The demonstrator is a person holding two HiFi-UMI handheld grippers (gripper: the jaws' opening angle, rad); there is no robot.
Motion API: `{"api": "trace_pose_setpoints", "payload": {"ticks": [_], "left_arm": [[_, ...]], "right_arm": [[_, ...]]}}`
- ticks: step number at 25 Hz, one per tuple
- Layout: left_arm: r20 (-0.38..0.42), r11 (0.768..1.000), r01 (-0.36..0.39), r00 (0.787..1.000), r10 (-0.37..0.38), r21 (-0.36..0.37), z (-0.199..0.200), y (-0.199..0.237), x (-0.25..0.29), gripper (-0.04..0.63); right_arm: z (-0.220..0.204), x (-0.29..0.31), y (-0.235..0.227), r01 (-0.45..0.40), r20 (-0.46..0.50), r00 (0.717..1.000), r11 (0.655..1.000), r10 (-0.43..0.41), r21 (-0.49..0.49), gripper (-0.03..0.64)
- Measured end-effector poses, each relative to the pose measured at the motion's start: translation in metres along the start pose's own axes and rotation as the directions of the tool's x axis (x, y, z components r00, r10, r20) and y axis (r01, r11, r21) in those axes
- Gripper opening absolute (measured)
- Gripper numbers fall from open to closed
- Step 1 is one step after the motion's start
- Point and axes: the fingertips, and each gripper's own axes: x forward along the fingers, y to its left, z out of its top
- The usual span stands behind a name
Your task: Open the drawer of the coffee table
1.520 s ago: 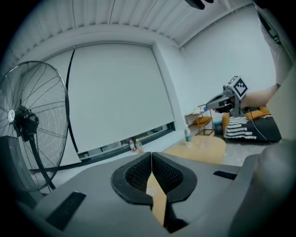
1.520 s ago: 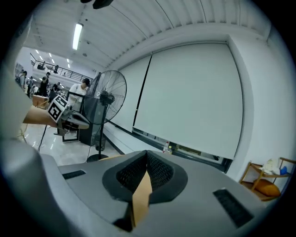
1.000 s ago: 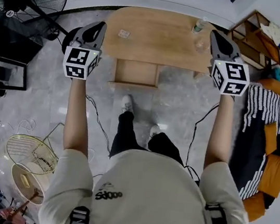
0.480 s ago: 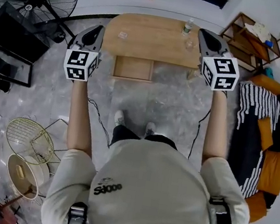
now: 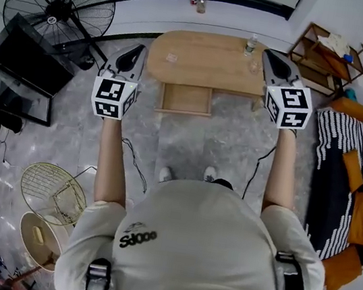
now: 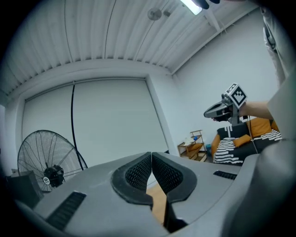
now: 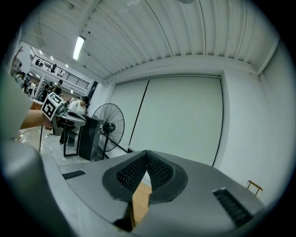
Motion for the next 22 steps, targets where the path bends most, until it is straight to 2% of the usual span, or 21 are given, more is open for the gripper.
{"api": "trace_pose_setpoints", "payload": {"ticks": [2, 5, 10, 12, 17, 22], "left_arm": [[0.029, 1.000, 0.016, 0.999, -0.015, -0.019, -0.002, 0.008, -0.009, 0.020], [0.038, 0.999, 0.050, 0.998, -0.050, -0.007, -0.007, 0.013, -0.019, 0.020], [0.056, 0.999, 0.036, 0.998, -0.036, -0.005, -0.007, 0.027, -0.039, 0.020], [0.051, 0.999, 0.036, 0.998, -0.037, 0.014, -0.008, 0.028, -0.043, 0.020], [0.054, 1.000, 0.019, 0.998, -0.018, -0.007, -0.006, 0.030, -0.043, 0.020], [0.053, 1.000, 0.010, 0.999, -0.010, 0.006, 0.002, 0.027, -0.038, 0.020]], "right_arm": [[0.009, 0.001, 0.020, 0.007, 0.009, 1.000, 1.000, -0.007, -0.011, 0.006], [0.017, 0.005, 0.048, 0.005, 0.021, 1.000, 1.000, -0.005, -0.001, 0.006], [0.029, 0.010, 0.085, -0.016, 0.031, 0.999, 1.000, 0.016, 0.002, 0.006], [0.032, 0.013, 0.092, -0.023, 0.031, 0.999, 1.000, 0.023, 0.002, 0.006], [0.036, 0.021, 0.104, -0.052, 0.019, 0.998, 0.998, 0.052, -0.037, 0.006], [0.037, 0.023, 0.100, -0.057, 0.002, 0.998, 0.995, 0.058, -0.080, 0.006]]}}
